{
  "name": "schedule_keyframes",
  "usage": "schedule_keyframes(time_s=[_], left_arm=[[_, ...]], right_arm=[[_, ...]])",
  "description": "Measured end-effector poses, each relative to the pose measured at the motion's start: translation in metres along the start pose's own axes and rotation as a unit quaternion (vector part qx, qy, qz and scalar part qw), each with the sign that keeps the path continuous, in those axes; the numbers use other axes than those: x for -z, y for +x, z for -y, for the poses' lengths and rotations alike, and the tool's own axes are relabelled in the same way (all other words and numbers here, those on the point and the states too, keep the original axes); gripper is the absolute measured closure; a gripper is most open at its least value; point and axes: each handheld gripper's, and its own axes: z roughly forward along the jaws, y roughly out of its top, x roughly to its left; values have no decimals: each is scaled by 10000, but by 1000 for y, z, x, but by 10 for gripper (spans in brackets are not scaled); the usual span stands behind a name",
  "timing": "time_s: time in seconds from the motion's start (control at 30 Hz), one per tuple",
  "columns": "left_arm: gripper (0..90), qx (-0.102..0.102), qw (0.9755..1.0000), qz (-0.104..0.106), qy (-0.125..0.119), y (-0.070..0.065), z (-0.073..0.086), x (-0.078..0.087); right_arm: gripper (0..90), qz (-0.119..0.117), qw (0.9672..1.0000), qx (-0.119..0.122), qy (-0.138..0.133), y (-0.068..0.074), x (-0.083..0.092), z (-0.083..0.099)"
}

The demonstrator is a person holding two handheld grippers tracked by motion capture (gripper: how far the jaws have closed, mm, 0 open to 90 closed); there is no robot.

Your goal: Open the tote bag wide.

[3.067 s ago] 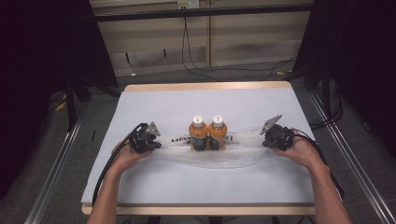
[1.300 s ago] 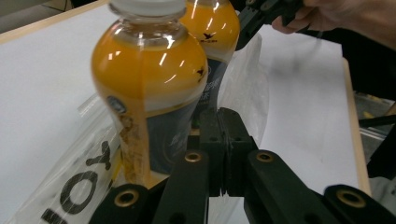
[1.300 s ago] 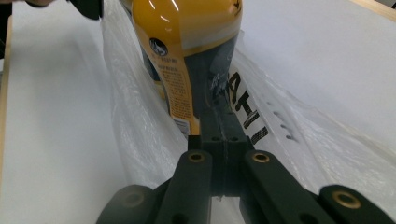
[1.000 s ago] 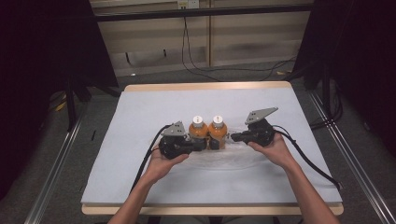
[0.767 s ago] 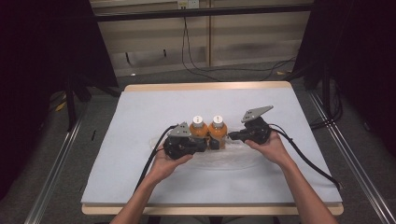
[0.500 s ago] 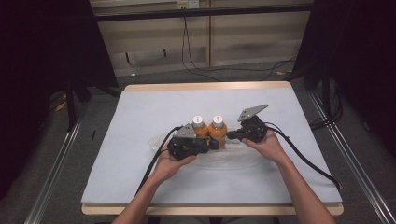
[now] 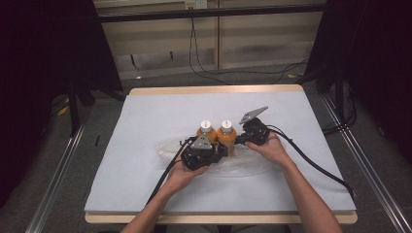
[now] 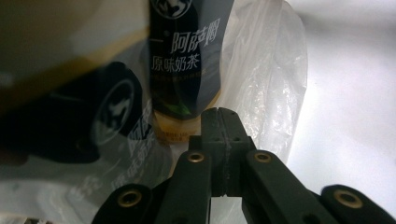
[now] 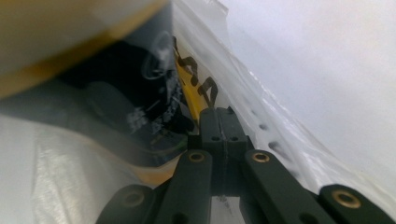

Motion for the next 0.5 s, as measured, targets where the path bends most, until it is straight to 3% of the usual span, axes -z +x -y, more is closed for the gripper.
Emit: schedule_keyframes(time_s=[0.23, 0.37, 0.5], left_arm=[[900, -123, 9997, -197, 67, -5, 5, -6], [900, -358, 9984, -290, 331, -11, 11, -11], [900, -281, 9989, -247, 283, -13, 14, -15]], right_arm=[[900, -7, 9997, -190, 129, -5, -13, 4], [900, -15, 9996, -178, 225, -5, -19, 7], [900, -26, 9994, -231, 270, -8, -22, 7]])
